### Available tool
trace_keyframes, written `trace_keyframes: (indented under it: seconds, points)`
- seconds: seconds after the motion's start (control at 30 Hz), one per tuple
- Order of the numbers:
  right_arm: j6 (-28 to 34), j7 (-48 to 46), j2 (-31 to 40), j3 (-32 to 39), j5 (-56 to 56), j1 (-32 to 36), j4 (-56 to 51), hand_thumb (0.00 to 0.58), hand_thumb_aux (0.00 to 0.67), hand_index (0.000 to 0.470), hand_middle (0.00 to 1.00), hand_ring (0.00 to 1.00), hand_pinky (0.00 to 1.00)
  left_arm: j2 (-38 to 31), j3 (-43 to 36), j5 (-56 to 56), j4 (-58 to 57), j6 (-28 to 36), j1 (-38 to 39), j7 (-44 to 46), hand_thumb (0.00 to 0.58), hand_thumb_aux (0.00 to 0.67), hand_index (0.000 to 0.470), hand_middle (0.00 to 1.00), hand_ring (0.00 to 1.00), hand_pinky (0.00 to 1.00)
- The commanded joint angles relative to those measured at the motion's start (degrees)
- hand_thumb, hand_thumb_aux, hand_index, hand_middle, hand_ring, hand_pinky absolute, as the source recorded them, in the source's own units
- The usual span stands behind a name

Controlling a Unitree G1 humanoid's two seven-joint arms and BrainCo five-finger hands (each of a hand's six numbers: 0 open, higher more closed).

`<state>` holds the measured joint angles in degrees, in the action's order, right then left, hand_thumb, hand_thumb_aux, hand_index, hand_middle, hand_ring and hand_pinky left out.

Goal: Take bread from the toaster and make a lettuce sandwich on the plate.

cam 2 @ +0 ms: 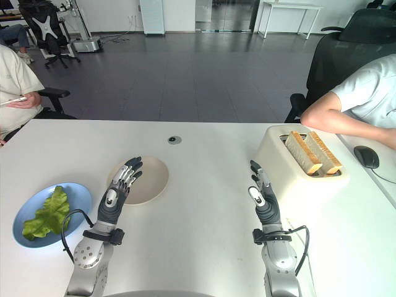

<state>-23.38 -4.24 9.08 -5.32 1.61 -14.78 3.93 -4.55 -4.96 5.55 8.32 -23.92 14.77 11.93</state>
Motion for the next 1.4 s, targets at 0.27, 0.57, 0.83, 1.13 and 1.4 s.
trace_keyframes:
  seconds: [0.27, 0.57, 0.83, 1.13, 1.4]
  points:
    - [-1.53, 0.72, -0.50, 0.03, 0.28, 1.29, -3.71, 0.000, 0.000, 0.000, 0.00, 0.00, 0.00, 0.24, 0.04, -0.66, -3.99, -1.72, -2.30, 0.09, 0.000, 0.000, 0.000, 0.00, 0.00, 0.00]
    - [1.31, 1.50, -0.44, 0.28, 1.06, 2.60, 0.79, 0.000, 0.000, 0.000, 0.00, 0.00, 0.00, -0.69, 2.17, -0.12, -6.07, -2.87, -2.68, 0.08, 0.000, 0.000, 0.000, 0.00, 0.00, 0.00]
    - [25.14, -0.19, 17.80, -20.57, 3.96, 10.01, 23.08, 0.000, 0.000, 0.000, 0.00, 0.00, 0.00, -0.24, 2.51, -0.31, -4.85, -2.90, -2.76, -0.48, 0.000, 0.000, 0.000, 0.00, 0.00, 0.00]
    - [27.29, 0.85, 32.78, -25.30, 20.48, 9.88, 5.56, 0.160, 0.100, 0.070, 0.00, 0.00, 0.00, -0.51, 3.63, -0.10, -3.96, -3.04, -1.51, -1.17, 0.000, 0.000, 0.000, 0.00, 0.00, 0.00]
    - [21.48, 4.80, 30.17, -14.85, 22.20, 10.65, -12.00, 0.307, 0.210, 0.147, 0.00, 0.00, 0.00, -0.80, 4.37, 0.07, -3.08, -3.29, -0.63, -1.42, 0.000, 0.000, 0.000, 0.00, 0.00, 0.00]
